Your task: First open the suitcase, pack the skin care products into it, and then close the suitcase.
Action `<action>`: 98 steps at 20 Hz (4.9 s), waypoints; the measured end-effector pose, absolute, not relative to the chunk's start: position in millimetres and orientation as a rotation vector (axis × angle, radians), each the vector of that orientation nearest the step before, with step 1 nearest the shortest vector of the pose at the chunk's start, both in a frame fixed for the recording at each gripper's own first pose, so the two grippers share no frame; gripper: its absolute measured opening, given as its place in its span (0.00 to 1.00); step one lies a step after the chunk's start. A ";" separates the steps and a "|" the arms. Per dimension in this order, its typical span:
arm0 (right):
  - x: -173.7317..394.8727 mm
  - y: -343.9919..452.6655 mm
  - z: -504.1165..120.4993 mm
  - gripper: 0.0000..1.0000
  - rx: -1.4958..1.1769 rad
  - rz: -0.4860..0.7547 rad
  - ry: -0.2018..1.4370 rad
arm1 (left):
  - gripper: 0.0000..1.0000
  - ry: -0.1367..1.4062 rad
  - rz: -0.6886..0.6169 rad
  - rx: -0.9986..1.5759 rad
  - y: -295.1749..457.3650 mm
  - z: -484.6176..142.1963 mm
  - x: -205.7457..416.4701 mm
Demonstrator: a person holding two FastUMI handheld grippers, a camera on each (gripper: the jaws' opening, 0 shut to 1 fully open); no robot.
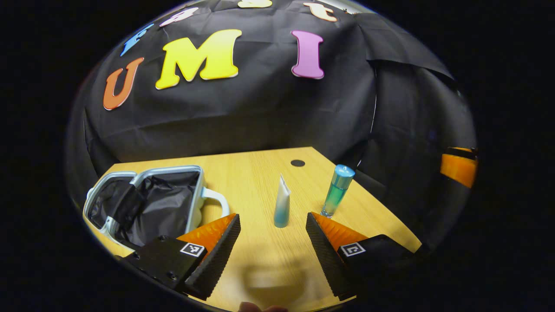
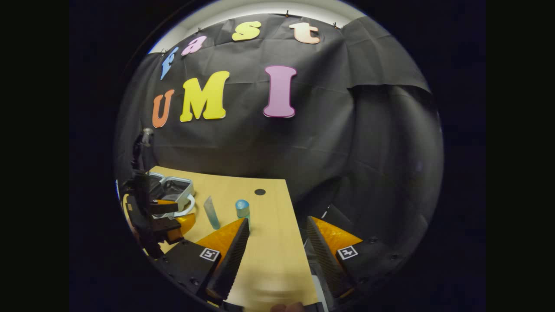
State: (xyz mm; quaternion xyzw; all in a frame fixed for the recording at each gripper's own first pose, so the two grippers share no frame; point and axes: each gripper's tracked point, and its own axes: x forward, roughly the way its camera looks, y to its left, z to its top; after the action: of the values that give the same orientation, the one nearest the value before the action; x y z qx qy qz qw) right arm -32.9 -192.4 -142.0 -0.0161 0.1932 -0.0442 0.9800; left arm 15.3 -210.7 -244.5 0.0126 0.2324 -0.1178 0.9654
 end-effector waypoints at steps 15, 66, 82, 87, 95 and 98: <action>-47.8 -238.4 -160.9 0.80 -0.013 -0.178 0.461 | 0.67 0.618 -0.232 0.093 -235.2 -330.6 89.5; -22.6 -47.1 -193.2 0.32 0.470 0.194 0.767 | 0.34 1.354 -0.298 -0.305 61.2 -314.5 37.3; -37.8 -56.2 -170.7 0.32 0.452 0.166 0.749 | 0.43 1.700 -0.264 -0.200 71.1 -332.5 25.4; -39.4 -24.9 -167.6 0.32 0.403 0.249 0.782 | 0.69 1.640 -0.261 -0.210 73.5 -315.9 24.0; 5.7 127.6 -150.2 0.32 0.274 0.572 0.851 | 0.89 1.048 -0.283 -0.260 69.8 -219.1 17.9; 23.1 184.3 -154.5 0.32 0.236 0.656 0.922 | 0.98 0.807 -0.211 -0.266 82.1 -183.7 -8.6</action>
State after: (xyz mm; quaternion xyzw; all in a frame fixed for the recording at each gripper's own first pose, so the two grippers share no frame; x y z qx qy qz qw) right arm 23.1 184.3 -154.5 0.1117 0.4356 0.3100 0.8377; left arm -8.6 82.1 -183.7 -0.1286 0.3909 -0.1021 0.9057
